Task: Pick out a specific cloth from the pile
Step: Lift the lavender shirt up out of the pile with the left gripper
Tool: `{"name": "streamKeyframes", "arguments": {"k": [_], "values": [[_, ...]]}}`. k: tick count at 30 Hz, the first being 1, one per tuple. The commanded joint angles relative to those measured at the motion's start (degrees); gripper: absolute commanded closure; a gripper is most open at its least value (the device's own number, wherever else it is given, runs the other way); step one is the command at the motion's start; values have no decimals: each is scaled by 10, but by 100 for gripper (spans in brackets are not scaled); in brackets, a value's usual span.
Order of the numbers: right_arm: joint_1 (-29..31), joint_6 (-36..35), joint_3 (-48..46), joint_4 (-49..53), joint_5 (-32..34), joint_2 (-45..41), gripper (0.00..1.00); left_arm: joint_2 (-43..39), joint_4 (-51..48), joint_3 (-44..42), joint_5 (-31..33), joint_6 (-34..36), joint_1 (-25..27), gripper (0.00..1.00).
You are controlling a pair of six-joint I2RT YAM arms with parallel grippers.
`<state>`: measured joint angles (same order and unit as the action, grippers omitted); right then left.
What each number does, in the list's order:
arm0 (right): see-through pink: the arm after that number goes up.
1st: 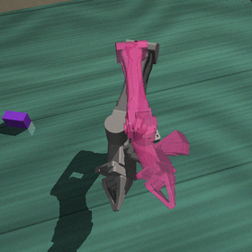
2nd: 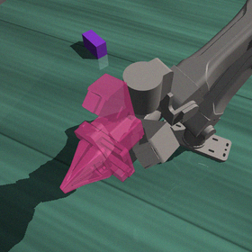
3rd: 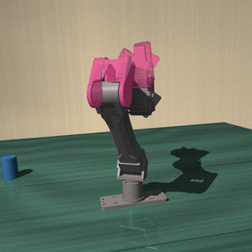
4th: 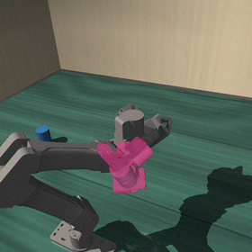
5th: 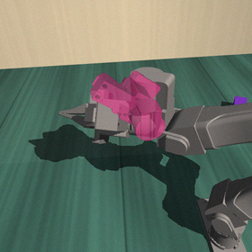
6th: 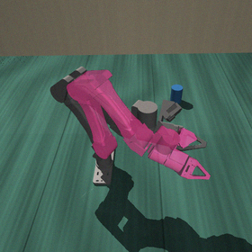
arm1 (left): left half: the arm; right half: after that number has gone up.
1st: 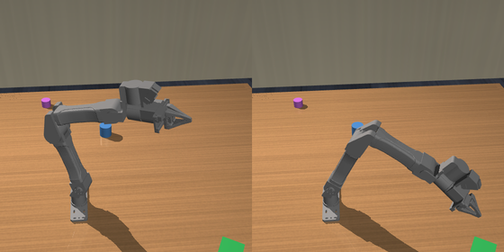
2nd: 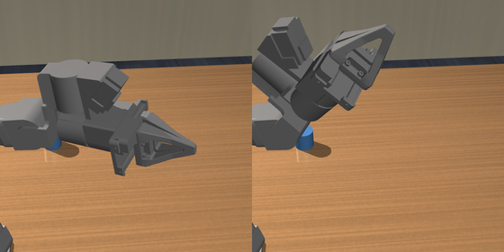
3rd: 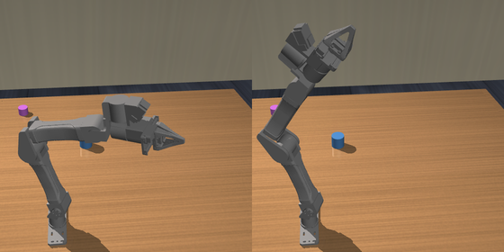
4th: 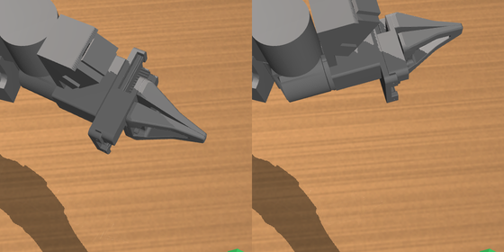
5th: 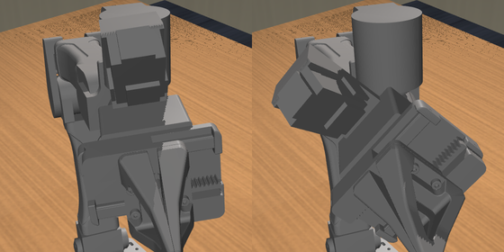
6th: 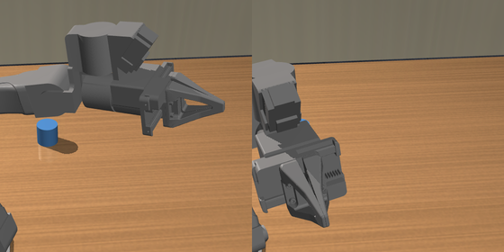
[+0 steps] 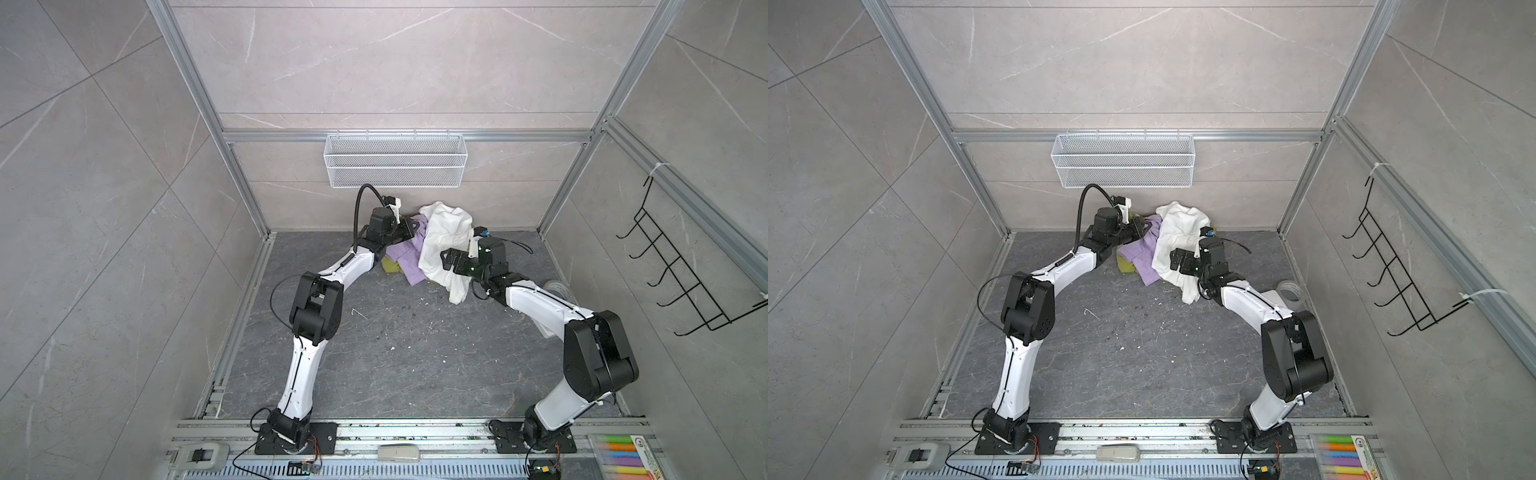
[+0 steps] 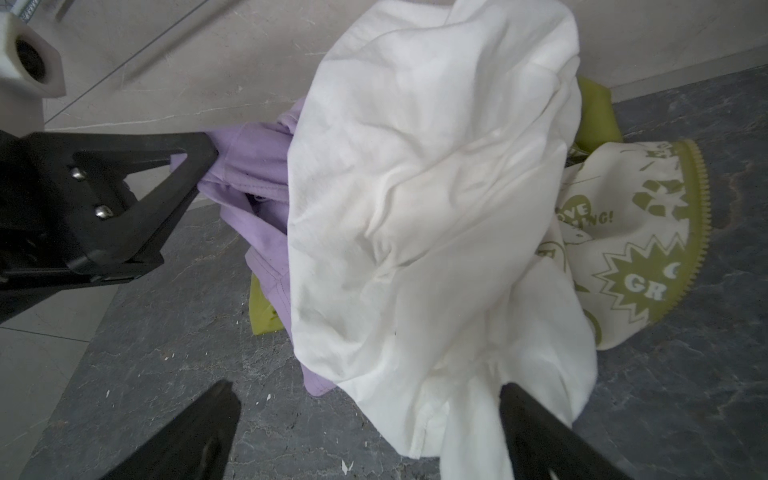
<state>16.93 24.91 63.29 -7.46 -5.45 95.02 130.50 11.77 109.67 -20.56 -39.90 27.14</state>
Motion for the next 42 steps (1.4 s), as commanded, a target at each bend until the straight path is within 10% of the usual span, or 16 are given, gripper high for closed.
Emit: {"name": "streamKeyframes", "arguments": {"k": [1,42], "values": [[4,9,7,-2,-4,-18,0,-58,26,3,8,21,5,100],[7,4,0,5,2,-40,1,-186,48,-54,24,61,6,100]]}}
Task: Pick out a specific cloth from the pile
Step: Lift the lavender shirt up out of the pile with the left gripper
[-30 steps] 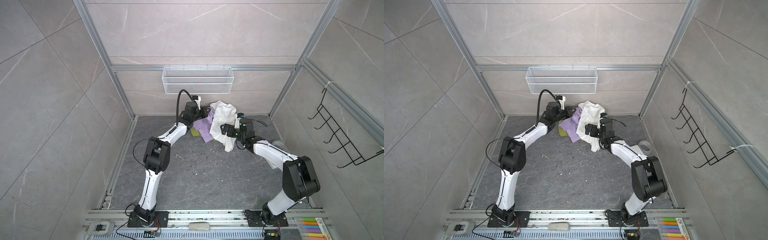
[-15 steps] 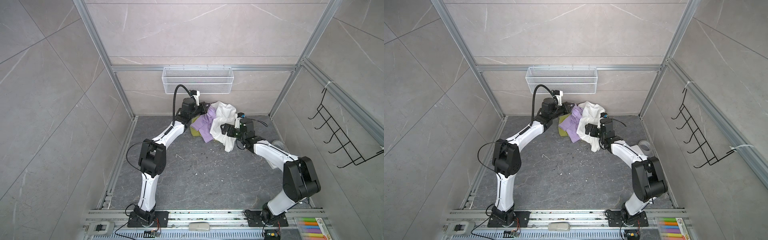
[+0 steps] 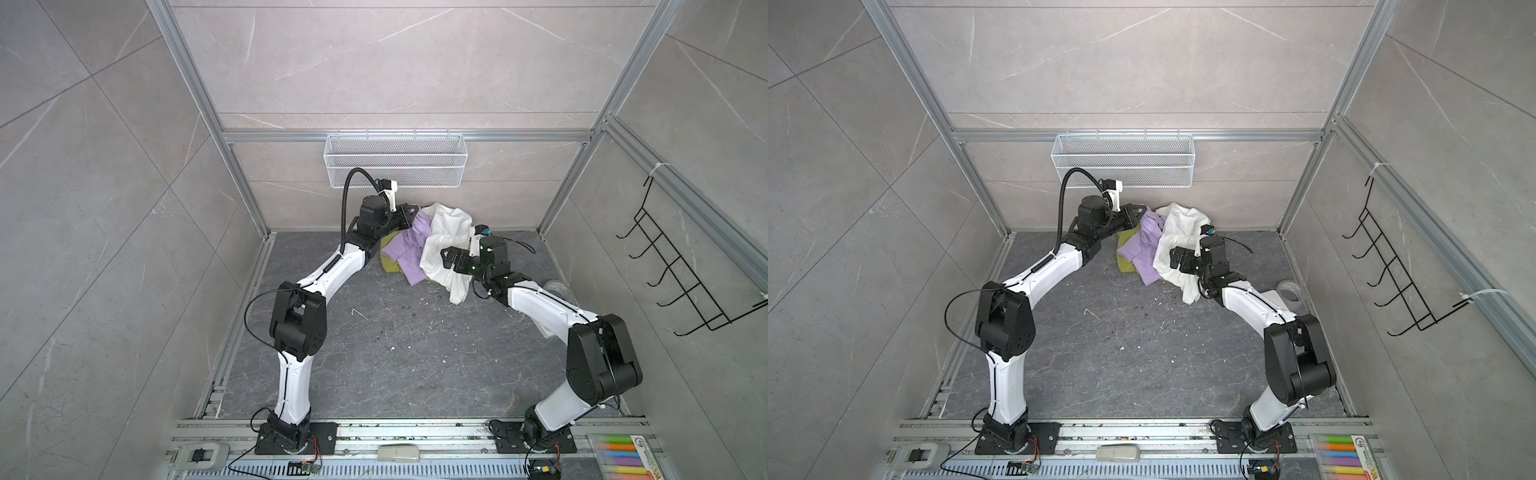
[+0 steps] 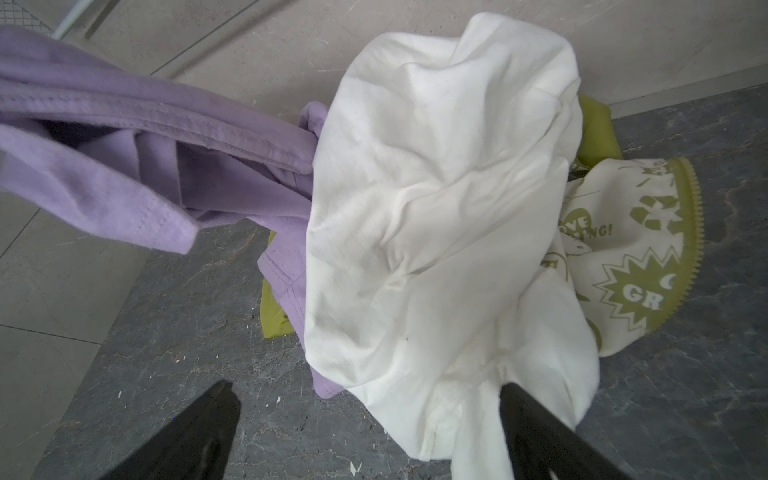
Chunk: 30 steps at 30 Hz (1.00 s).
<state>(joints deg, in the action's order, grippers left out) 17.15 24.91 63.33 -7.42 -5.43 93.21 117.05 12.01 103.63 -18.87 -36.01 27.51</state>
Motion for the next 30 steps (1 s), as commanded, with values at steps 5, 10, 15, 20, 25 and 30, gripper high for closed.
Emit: {"name": "streamKeyframes", "arguments": {"k": [5,10,15,20,25,30], "values": [[6,3,-7,4,2,-31,0,-69,44,-5,16,30,3,100],[5,1,-13,3,3,-38,0,-85,48,-13,17,36,3,100],[5,0,-15,2,3,-39,0,-98,42,-6,18,45,3,100],[6,0,-12,2,1,-40,0,-108,30,3,19,56,3,100],[5,-2,-10,5,0,-42,0,-131,28,-10,38,74,3,100],[6,-4,-7,5,1,-41,0,-152,25,-20,56,90,2,100]]}}
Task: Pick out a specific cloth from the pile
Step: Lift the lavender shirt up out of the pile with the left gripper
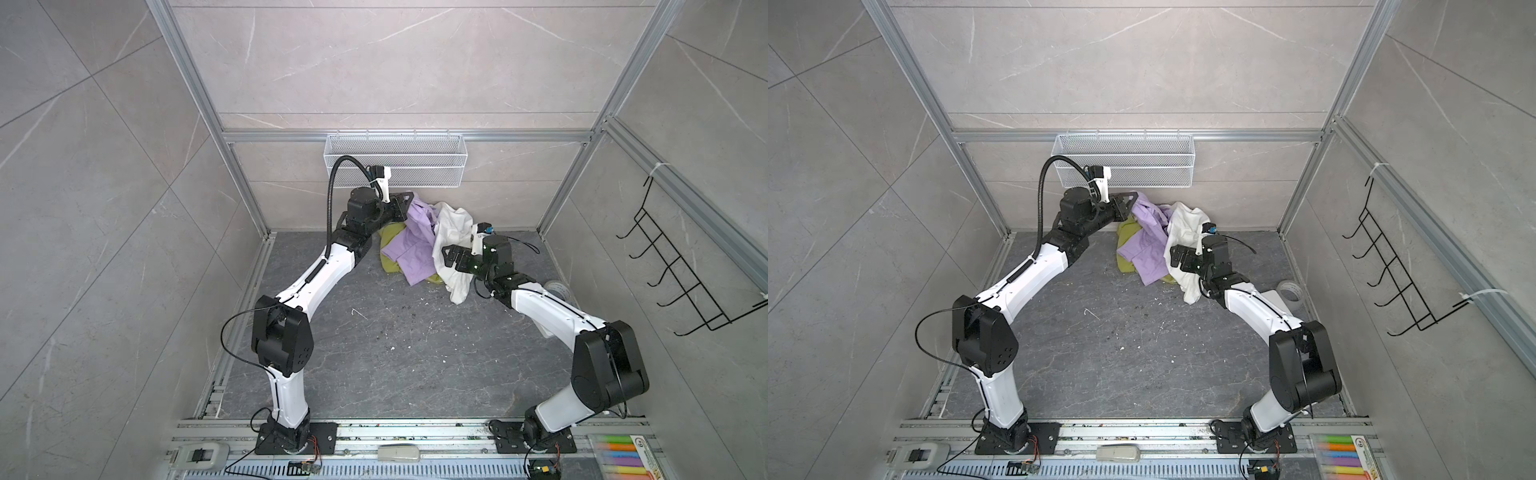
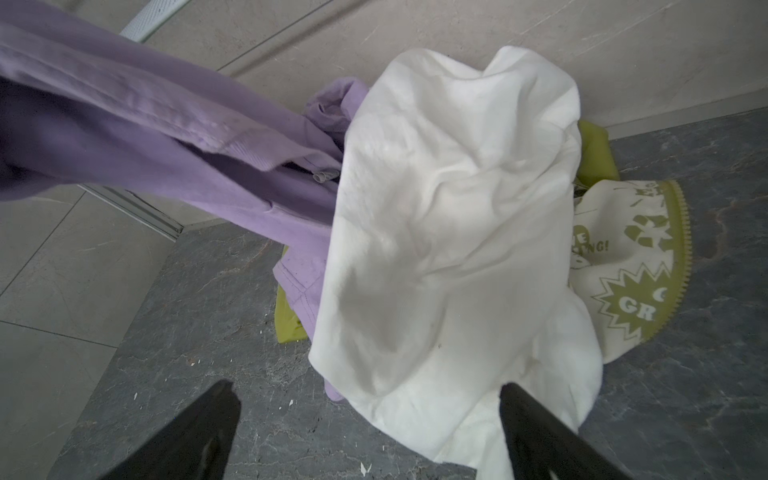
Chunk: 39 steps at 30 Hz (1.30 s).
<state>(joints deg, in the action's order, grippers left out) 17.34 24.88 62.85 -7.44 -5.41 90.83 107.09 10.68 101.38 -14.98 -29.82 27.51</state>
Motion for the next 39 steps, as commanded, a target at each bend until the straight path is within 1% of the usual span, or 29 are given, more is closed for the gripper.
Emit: {"name": "streamKeyframes", "arguments": {"k": [1,14,21,32,35,39], "values": [[3,-4,-2,5,0,-17,0,-57,37,-1,21,32,2,100],[4,-6,-9,7,7,-22,0,-111,53,-51,62,40,-8,100],[4,-10,-9,10,3,-23,0,-160,63,-87,90,48,-9,100],[21,-21,7,18,-6,-14,0,-234,59,-171,128,54,-10,100],[24,-27,8,14,-6,-14,0,-254,50,-173,126,48,-17,100],[31,-45,8,-9,-21,-10,1,-271,22,-159,129,66,-20,100]]}}
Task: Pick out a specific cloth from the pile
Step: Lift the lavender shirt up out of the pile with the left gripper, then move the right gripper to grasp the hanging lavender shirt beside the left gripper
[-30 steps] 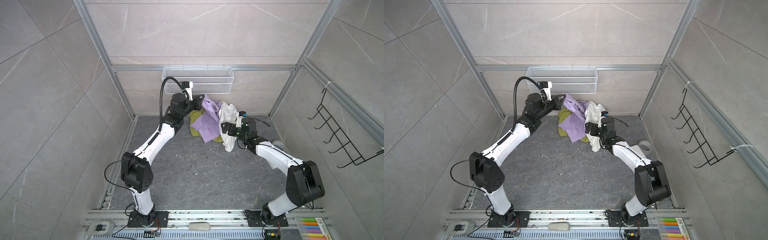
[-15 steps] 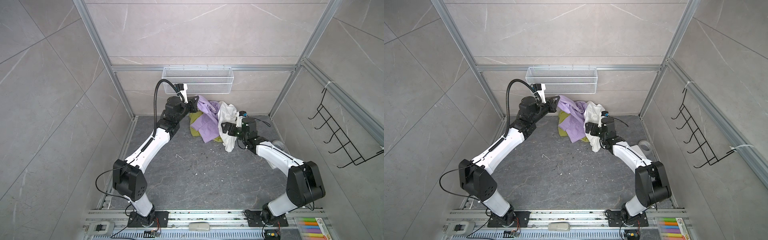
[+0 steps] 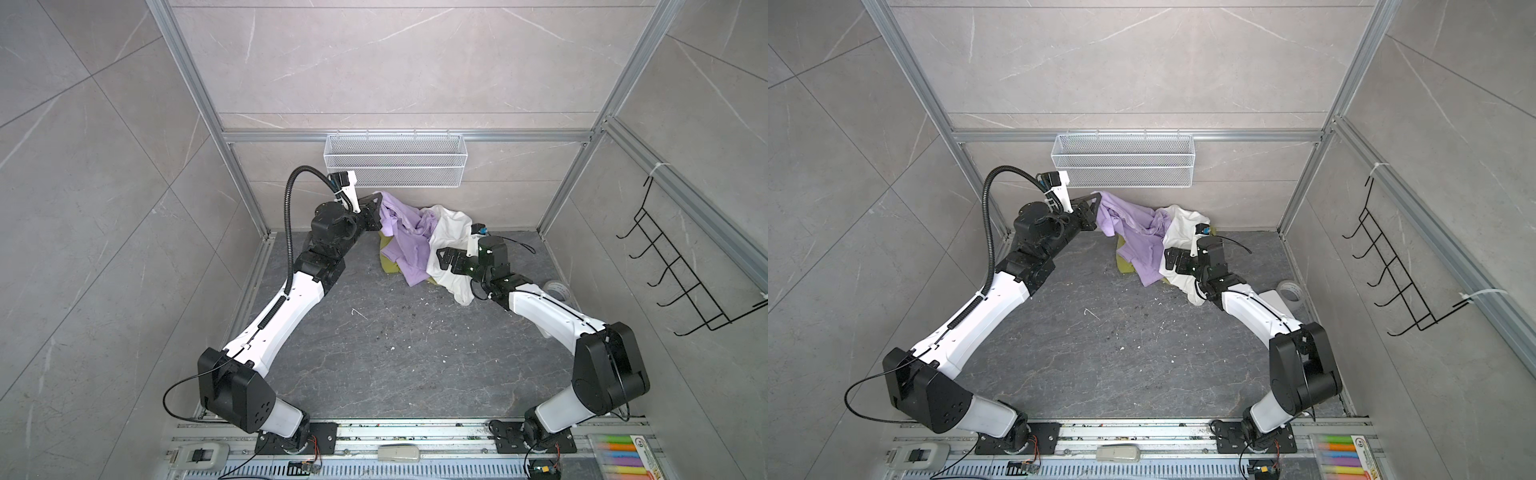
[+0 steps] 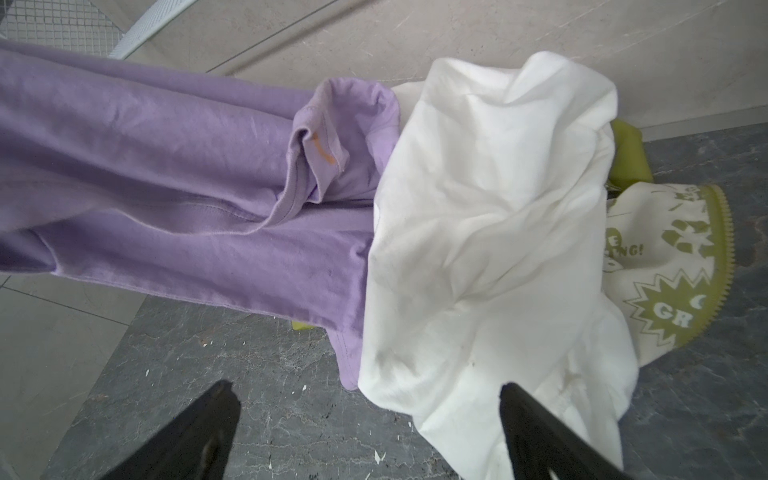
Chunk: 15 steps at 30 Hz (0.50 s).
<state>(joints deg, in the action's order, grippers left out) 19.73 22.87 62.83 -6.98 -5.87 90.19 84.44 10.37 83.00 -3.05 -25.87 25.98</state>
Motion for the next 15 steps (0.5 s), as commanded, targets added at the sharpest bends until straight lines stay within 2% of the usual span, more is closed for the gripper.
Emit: {"name": "streamKeyframes", "arguments": {"k": [1,4,10,15], "values": [[11,-35,9,-23,-23,-4,0,-48,22,26,9,27,-5,100],[19,-83,11,-64,-64,6,0,-61,15,25,8,25,-6,100],[50,-255,-28,-226,-123,29,0,-80,7,17,-4,18,-6,100],[68,-409,-7,-284,-147,83,0,-89,7,2,-7,12,-6,100]]}}
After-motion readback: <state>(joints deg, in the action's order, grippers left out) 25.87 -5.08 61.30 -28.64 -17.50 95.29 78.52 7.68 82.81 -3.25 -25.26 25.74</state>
